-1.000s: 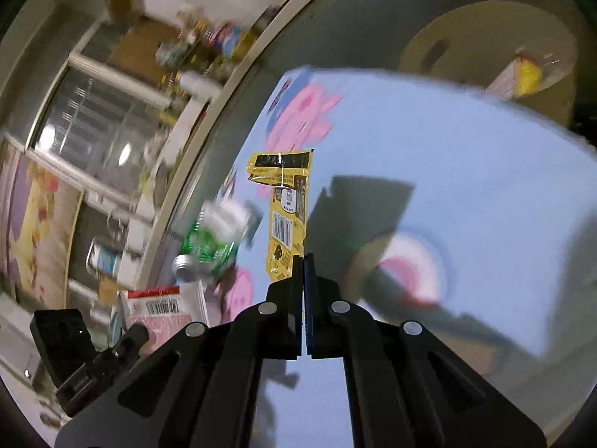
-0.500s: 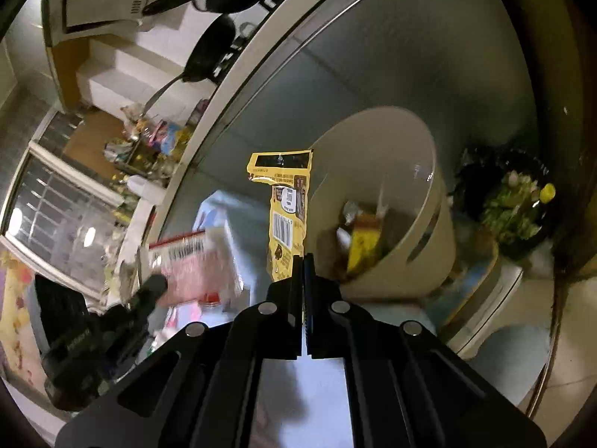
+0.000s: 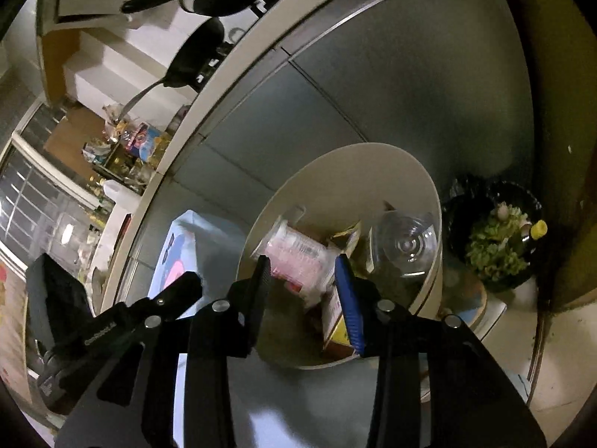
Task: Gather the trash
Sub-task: 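Carry the white strip and yellow snack bag to the beige bin and open both tools, then move both tools back over the trash on the table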
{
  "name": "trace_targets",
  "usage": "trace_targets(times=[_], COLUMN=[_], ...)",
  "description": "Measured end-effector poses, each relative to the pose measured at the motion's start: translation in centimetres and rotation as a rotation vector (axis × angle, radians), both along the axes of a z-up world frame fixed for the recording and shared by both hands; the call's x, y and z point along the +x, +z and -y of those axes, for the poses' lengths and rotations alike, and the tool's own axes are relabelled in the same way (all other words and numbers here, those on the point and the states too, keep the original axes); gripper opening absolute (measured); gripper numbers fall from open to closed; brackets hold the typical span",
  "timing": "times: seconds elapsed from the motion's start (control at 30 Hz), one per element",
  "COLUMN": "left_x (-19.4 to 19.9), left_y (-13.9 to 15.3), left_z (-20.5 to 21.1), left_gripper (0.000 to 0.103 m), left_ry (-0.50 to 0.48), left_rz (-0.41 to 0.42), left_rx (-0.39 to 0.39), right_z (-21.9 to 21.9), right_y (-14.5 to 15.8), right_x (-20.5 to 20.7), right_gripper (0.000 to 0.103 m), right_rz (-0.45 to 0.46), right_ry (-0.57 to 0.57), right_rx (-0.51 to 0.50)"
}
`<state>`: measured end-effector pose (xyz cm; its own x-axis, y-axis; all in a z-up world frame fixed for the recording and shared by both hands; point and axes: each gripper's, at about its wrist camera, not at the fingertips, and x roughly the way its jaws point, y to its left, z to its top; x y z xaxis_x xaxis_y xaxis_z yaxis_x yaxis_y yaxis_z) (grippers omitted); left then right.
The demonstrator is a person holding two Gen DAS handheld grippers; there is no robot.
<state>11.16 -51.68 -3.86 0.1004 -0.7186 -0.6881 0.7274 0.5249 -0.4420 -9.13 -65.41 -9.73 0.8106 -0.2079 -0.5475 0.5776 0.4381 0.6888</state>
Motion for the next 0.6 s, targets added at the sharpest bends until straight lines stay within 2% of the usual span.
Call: trace_targets(times=[0.2,0.33,0.6], left_x=[-1.6,-3.7,-5.3], left_y=[2.3,3.5,4.9], left_z=[-4.4,-8.7,-17.6], left_gripper=[0.014,0.014,0.014], left_ry=[-0.014,-0.013,0.073], left_rz=[0.085,0.157,0.230], left_rx=[-0.029,-0.036,-0.069], right_z=[-3.0,-5.5,-12.3], right_y=[0.4,1.0,1.4], right_x=[-1.5,-1.8,1.8], right_gripper=[0.036,0.036,0.036], right_rz=[0.044,0.075,0.061], right_ry=[0.009,0.049,0.271], right_rx=[0.008,0.021,0.026])
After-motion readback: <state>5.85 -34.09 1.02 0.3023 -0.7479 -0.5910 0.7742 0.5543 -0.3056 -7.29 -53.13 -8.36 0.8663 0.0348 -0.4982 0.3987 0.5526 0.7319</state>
